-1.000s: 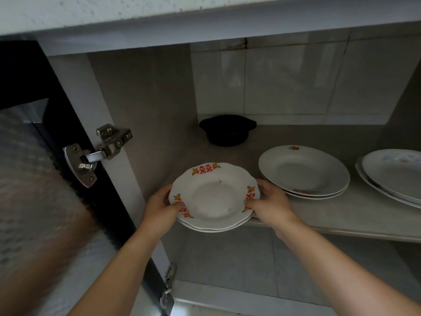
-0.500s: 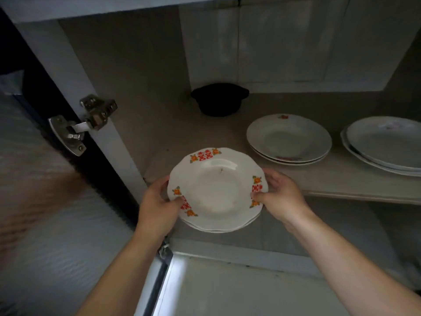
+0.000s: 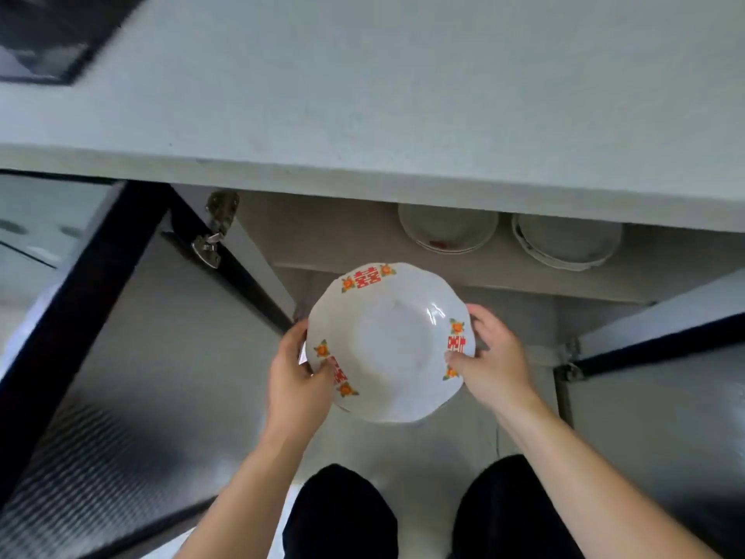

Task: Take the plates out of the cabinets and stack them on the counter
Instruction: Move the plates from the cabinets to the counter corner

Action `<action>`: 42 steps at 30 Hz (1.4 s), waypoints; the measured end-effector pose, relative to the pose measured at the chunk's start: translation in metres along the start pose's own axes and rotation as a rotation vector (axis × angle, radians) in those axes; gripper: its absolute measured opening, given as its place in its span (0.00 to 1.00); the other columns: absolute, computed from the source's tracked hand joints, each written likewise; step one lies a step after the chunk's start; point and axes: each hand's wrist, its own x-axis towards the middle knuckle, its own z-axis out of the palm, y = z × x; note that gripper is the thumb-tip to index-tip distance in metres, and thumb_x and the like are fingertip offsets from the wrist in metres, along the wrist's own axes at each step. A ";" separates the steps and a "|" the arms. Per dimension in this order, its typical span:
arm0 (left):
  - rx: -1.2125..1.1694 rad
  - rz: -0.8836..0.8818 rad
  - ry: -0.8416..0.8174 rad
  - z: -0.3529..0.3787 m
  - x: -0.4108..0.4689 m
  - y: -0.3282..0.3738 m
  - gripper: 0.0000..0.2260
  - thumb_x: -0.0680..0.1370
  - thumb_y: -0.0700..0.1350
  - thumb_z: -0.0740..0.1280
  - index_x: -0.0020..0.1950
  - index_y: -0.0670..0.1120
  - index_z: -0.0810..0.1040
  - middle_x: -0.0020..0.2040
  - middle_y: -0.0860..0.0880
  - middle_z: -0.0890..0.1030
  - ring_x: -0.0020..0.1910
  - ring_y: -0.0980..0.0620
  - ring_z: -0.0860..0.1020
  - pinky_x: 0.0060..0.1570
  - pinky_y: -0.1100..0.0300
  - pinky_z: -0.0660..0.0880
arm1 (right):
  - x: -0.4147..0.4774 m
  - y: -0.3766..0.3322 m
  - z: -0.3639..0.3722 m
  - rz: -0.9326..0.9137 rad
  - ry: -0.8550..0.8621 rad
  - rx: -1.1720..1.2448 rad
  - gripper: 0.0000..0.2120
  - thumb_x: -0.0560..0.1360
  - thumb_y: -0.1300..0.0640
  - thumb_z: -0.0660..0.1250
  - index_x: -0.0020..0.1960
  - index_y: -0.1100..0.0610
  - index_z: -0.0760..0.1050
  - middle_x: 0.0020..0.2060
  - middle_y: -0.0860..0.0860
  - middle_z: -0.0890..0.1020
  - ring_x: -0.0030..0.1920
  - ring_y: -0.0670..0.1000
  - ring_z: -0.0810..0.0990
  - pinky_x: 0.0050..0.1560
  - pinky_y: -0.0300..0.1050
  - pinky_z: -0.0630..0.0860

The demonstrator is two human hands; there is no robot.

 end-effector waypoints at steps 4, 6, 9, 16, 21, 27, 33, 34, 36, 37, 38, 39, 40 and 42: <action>0.015 -0.050 0.018 -0.030 -0.059 0.046 0.24 0.73 0.27 0.62 0.55 0.56 0.72 0.46 0.62 0.77 0.36 0.67 0.79 0.28 0.74 0.74 | -0.063 -0.045 -0.018 0.057 -0.028 -0.040 0.25 0.69 0.70 0.68 0.53 0.41 0.72 0.48 0.40 0.81 0.48 0.45 0.81 0.45 0.48 0.82; 0.039 -0.088 0.017 -0.046 -0.082 0.067 0.23 0.73 0.28 0.62 0.55 0.56 0.72 0.49 0.57 0.78 0.37 0.64 0.80 0.29 0.71 0.75 | -0.091 -0.066 -0.024 0.076 -0.041 -0.049 0.24 0.70 0.70 0.68 0.54 0.42 0.73 0.47 0.41 0.81 0.48 0.44 0.81 0.43 0.45 0.81; 0.071 -0.140 -0.001 -0.070 -0.107 0.095 0.24 0.72 0.30 0.61 0.61 0.54 0.72 0.52 0.52 0.79 0.43 0.53 0.79 0.39 0.50 0.79 | -0.125 -0.094 -0.030 0.083 -0.029 -0.058 0.25 0.69 0.71 0.66 0.55 0.43 0.74 0.45 0.42 0.82 0.44 0.43 0.82 0.43 0.44 0.82; 0.122 -0.057 -0.044 -0.119 -0.142 0.164 0.22 0.76 0.35 0.64 0.65 0.55 0.68 0.51 0.59 0.77 0.45 0.57 0.79 0.35 0.64 0.77 | -0.179 -0.176 -0.045 0.038 0.001 -0.053 0.25 0.70 0.71 0.66 0.59 0.46 0.71 0.49 0.42 0.81 0.44 0.42 0.82 0.35 0.32 0.77; 0.099 0.006 -0.074 -0.137 -0.155 0.209 0.23 0.76 0.36 0.62 0.67 0.56 0.67 0.49 0.57 0.80 0.45 0.55 0.81 0.40 0.57 0.80 | -0.197 -0.216 -0.058 -0.064 0.037 -0.058 0.27 0.69 0.71 0.66 0.62 0.48 0.70 0.49 0.43 0.81 0.41 0.39 0.81 0.36 0.32 0.77; 0.059 0.060 -0.022 -0.143 -0.178 0.238 0.24 0.75 0.35 0.63 0.65 0.57 0.69 0.48 0.57 0.81 0.44 0.53 0.82 0.44 0.52 0.81 | -0.208 -0.246 -0.078 -0.163 0.006 -0.032 0.28 0.69 0.71 0.66 0.61 0.45 0.72 0.47 0.41 0.82 0.45 0.45 0.82 0.48 0.45 0.81; -0.025 0.070 0.090 -0.152 -0.202 0.252 0.24 0.73 0.30 0.62 0.63 0.53 0.72 0.52 0.54 0.80 0.45 0.55 0.82 0.34 0.65 0.79 | -0.212 -0.264 -0.085 -0.266 -0.113 -0.037 0.28 0.69 0.71 0.67 0.62 0.47 0.73 0.48 0.41 0.82 0.47 0.41 0.82 0.50 0.42 0.79; -0.040 0.072 0.114 -0.153 -0.206 0.254 0.24 0.73 0.30 0.62 0.62 0.52 0.73 0.52 0.54 0.80 0.46 0.55 0.81 0.32 0.67 0.78 | -0.212 -0.266 -0.085 -0.278 -0.143 -0.043 0.28 0.69 0.71 0.67 0.62 0.47 0.73 0.48 0.41 0.83 0.47 0.41 0.81 0.50 0.42 0.79; -0.055 0.079 0.163 -0.156 -0.216 0.256 0.23 0.72 0.29 0.63 0.61 0.51 0.74 0.52 0.54 0.80 0.45 0.55 0.81 0.32 0.67 0.78 | -0.211 -0.271 -0.084 -0.300 -0.203 -0.050 0.27 0.69 0.70 0.67 0.63 0.47 0.73 0.49 0.41 0.83 0.48 0.40 0.81 0.51 0.42 0.78; -0.063 0.076 0.188 -0.158 -0.221 0.255 0.23 0.72 0.29 0.63 0.61 0.52 0.74 0.51 0.55 0.80 0.45 0.56 0.82 0.34 0.65 0.79 | -0.210 -0.274 -0.083 -0.312 -0.234 -0.048 0.27 0.70 0.70 0.67 0.63 0.48 0.73 0.50 0.41 0.83 0.48 0.40 0.81 0.51 0.42 0.79; -0.077 0.068 0.213 -0.161 -0.226 0.254 0.23 0.72 0.29 0.62 0.60 0.52 0.74 0.51 0.55 0.81 0.44 0.56 0.82 0.35 0.64 0.80 | -0.210 -0.277 -0.082 -0.320 -0.269 -0.045 0.27 0.70 0.70 0.67 0.63 0.48 0.73 0.50 0.41 0.83 0.48 0.40 0.82 0.50 0.41 0.79; -0.097 0.055 0.238 -0.164 -0.232 0.252 0.23 0.72 0.29 0.62 0.59 0.53 0.75 0.50 0.54 0.81 0.44 0.56 0.83 0.36 0.63 0.80 | -0.211 -0.279 -0.079 -0.329 -0.308 -0.046 0.27 0.70 0.70 0.67 0.62 0.47 0.73 0.50 0.40 0.83 0.47 0.39 0.82 0.49 0.39 0.79; -0.113 0.044 0.264 -0.167 -0.237 0.251 0.23 0.72 0.29 0.62 0.57 0.54 0.75 0.50 0.54 0.81 0.44 0.55 0.83 0.36 0.63 0.79 | -0.211 -0.282 -0.075 -0.337 -0.347 -0.052 0.27 0.70 0.70 0.67 0.62 0.47 0.73 0.49 0.40 0.83 0.47 0.39 0.82 0.47 0.37 0.78; -0.130 0.031 0.333 -0.175 -0.248 0.248 0.23 0.72 0.29 0.61 0.53 0.58 0.75 0.50 0.53 0.81 0.47 0.52 0.82 0.37 0.63 0.79 | -0.212 -0.287 -0.065 -0.351 -0.428 -0.071 0.27 0.70 0.70 0.68 0.60 0.43 0.74 0.47 0.36 0.83 0.47 0.36 0.81 0.45 0.32 0.78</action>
